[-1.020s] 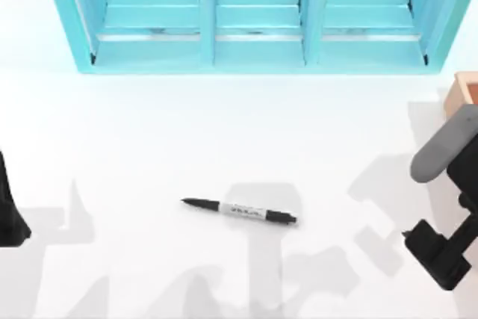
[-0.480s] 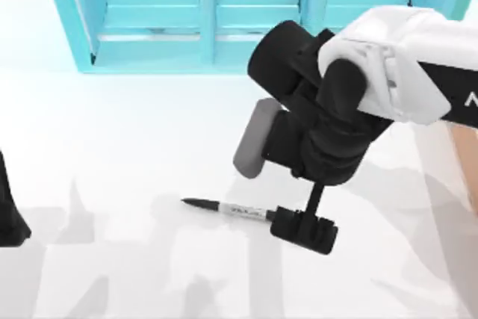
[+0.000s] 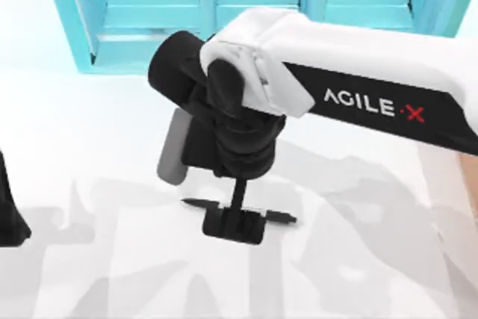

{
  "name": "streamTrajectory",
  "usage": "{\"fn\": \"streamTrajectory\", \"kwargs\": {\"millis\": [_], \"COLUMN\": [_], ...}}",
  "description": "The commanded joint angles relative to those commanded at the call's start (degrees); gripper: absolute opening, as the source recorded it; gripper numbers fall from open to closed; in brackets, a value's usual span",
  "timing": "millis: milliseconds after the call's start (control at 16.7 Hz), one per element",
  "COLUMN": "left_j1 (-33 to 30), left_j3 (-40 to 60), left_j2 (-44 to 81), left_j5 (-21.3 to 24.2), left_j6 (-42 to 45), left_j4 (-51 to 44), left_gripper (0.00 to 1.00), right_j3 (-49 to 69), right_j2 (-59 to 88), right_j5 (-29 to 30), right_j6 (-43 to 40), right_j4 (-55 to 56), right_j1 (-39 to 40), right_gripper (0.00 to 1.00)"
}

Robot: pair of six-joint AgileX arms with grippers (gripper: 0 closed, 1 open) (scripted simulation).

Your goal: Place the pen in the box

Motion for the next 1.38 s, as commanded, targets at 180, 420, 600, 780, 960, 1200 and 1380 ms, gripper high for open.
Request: {"fn": "streamTrajectory", "kwargs": {"millis": [180, 420, 600, 780, 960, 1200, 1380], "left_j1": [0.00, 0.00, 0.00, 0.00, 0.00, 0.00, 0.00], "left_j3": [0.00, 0.00, 0.00, 0.00, 0.00, 0.00, 0.00], "left_j2": [0.00, 0.00, 0.00, 0.00, 0.00, 0.00, 0.00], "left_j5": [0.00, 0.00, 0.00, 0.00, 0.00, 0.00, 0.00], "left_j6": [0.00, 0.00, 0.00, 0.00, 0.00, 0.00, 0.00], "left_j4": [0.00, 0.00, 0.00, 0.00, 0.00, 0.00, 0.00], "left_gripper": [1.00, 1.00, 1.00, 1.00, 1.00, 1.00, 1.00], "right_j3": [0.50, 0.25, -1.92, -5.36, -8.39, -8.94, -8.94], "right_j2": [0.38, 0.30, 2.20, 5.41, 8.17, 8.73, 8.73], "right_j5": [0.11, 0.04, 0.09, 0.07, 0.06, 0.06, 0.06], "right_j6": [-0.03, -0.04, -0.57, -1.20, -1.77, -1.88, -1.88], "right_j4": [-0.15, 0.15, 4.00, 11.19, 16.97, 17.92, 17.92], "right_j1": [0.13, -0.16, -0.44, -1.11, -1.69, -1.80, -1.80], "right_gripper": [1.00, 1.00, 1.00, 1.00, 1.00, 1.00, 0.85]}}
